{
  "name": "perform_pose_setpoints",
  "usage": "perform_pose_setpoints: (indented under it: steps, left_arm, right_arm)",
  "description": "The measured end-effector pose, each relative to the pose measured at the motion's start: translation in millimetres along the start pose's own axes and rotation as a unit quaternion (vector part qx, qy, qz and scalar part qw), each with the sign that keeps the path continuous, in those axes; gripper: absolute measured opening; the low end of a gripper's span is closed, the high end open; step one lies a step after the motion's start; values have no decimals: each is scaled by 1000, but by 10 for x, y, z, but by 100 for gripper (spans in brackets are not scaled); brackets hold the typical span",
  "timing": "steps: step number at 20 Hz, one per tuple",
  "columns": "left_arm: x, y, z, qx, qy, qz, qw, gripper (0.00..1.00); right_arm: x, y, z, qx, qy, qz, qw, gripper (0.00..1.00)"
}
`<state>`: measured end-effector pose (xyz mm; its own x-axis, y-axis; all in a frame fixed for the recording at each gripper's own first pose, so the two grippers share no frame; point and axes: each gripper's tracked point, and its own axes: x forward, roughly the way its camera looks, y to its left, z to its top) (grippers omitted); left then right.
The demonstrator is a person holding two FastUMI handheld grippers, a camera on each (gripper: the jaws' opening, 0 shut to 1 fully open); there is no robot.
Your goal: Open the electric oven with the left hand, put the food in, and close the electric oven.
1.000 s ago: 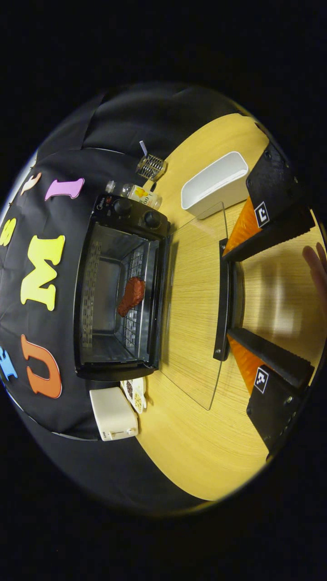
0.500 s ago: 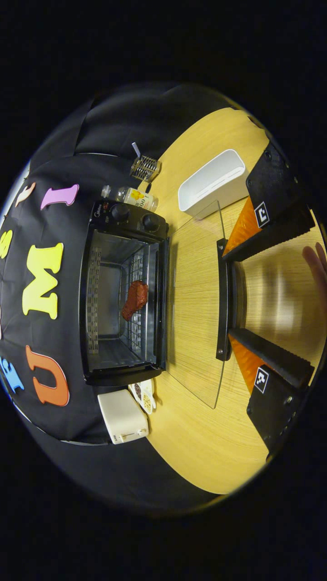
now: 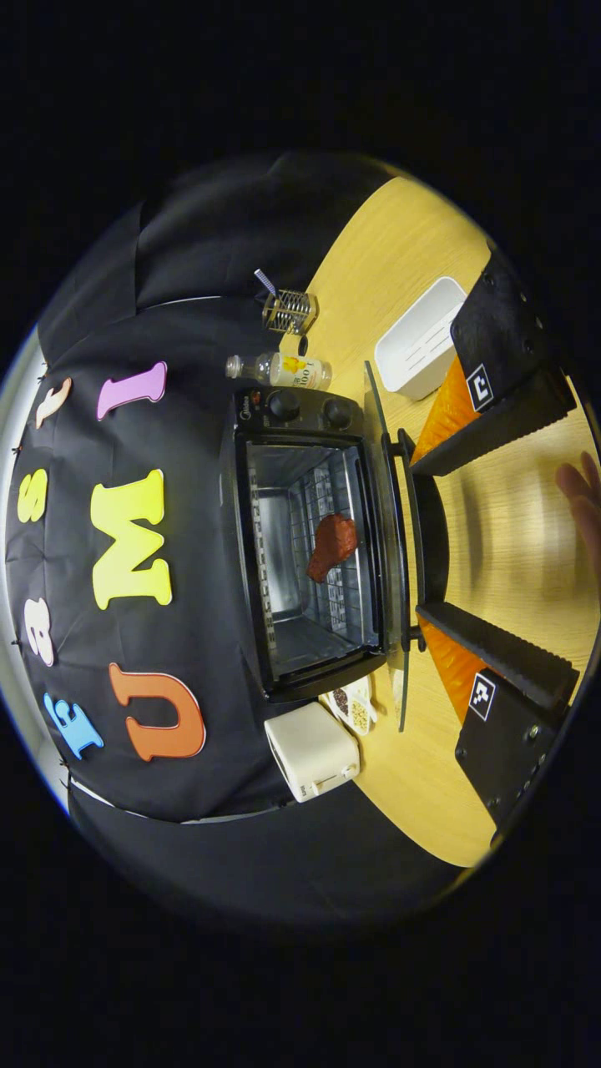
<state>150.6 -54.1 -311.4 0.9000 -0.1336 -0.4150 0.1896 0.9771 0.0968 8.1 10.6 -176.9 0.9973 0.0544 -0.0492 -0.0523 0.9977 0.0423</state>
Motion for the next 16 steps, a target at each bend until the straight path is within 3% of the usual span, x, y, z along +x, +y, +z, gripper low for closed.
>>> perform_pose_setpoints:
  steps: [1, 9, 11, 12, 13, 16]
  left_arm:
    - [30, 13, 38, -5, -1, -1, 1000, 98]
    - [278, 109, 451, -25, -41, -10, 999, 98]
    - [376, 157, 539, -45, -39, -13, 998, 98]
    - [355, 173, 583, -55, -38, -14, 998, 98]
    - [293, 189, 647, -59, -40, -13, 997, 98]
    - [-121, 235, 756, -68, -54, -6, 996, 97]
  right_arm:
    - [12, 7, -19, -1, 1, 1, 1000, 100]
    - [-65, -24, -7, 3, 5, -1, 1000, 100]
    - [-109, -6, 29, 2, 2, -2, 1000, 96]
    - [-139, -5, 56, -1, 1, -3, 1000, 100]
    - [-168, 2, 60, -4, 0, -3, 1000, 96]
    - [-252, 24, 101, -7, 0, -5, 1000, 100]
